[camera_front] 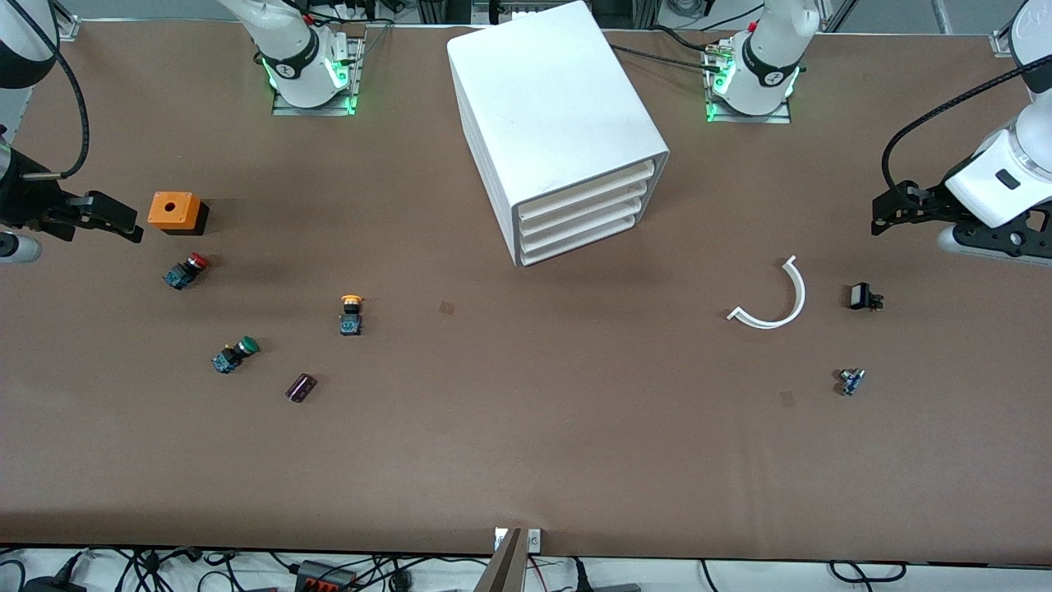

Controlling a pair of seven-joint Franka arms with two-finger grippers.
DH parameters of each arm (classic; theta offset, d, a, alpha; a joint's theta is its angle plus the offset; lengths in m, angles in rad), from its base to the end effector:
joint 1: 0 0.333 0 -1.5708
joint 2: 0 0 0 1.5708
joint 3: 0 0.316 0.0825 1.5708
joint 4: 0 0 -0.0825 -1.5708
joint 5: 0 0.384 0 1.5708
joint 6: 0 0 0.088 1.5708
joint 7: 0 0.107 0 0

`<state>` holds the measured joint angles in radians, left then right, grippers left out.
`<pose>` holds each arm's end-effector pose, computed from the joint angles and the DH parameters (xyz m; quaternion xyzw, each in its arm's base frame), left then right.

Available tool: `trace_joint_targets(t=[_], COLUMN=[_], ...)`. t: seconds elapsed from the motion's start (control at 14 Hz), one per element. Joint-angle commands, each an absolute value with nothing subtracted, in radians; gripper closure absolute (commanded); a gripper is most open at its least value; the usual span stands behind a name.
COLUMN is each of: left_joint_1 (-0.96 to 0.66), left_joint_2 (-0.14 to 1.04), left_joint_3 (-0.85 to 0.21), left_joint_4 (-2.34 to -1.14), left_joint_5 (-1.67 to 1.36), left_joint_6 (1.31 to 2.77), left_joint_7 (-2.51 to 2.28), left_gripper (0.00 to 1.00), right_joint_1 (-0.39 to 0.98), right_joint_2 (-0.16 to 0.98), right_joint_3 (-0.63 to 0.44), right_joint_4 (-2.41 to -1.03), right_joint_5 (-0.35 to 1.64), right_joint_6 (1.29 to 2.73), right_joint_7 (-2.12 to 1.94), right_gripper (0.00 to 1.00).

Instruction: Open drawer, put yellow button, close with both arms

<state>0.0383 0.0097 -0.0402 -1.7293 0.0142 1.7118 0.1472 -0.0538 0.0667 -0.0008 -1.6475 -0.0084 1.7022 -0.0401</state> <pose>0.5630 0.0003 0.5559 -0.9970 0.0756 0.0141 0.0058 0.5810 -0.0325 0.5615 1.0000 -0.0067 -0.0062 0.0039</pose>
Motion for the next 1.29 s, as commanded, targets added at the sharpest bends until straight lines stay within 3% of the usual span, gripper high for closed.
trace_joint_targets(t=[0.0,0.57,0.79,0.93,1.21], left_joint_1=[0.038,0.035,0.035,0.028,0.02], left_joint_2=[0.017,0.035,0.123,0.179,0.288], left_joint_3=[-0.043,-0.069,-0.165,-0.176,-0.19], left_joint_4=[-1.712,-1.713,-1.712,-1.709,-1.712], left_joint_5=[0.012,0.011,0.008,-0.044,-0.404], left_joint_6=[1.707,1.672,1.57,1.559,1.555], left_joint_7=[0.155,0.161,0.156,0.166,0.193], left_gripper=[0.0,0.0,0.0,0.0,0.0], right_joint_1=[-0.063,-0.032,0.02,0.063,0.13], right_joint_2=[0.043,0.112,0.188,0.25,0.394], right_joint_3=[0.012,0.015,0.015,0.015,0.015], right_joint_4=[-1.674,-1.663,-1.661,-1.663,-1.666], right_joint_5=[-0.015,-0.003,0.014,0.014,0.015], right_joint_6=[1.713,1.744,1.784,1.815,1.928], right_joint_7=[-0.046,-0.046,-0.045,-0.032,-0.026], right_gripper=[0.0,0.0,0.0,0.0,0.0])
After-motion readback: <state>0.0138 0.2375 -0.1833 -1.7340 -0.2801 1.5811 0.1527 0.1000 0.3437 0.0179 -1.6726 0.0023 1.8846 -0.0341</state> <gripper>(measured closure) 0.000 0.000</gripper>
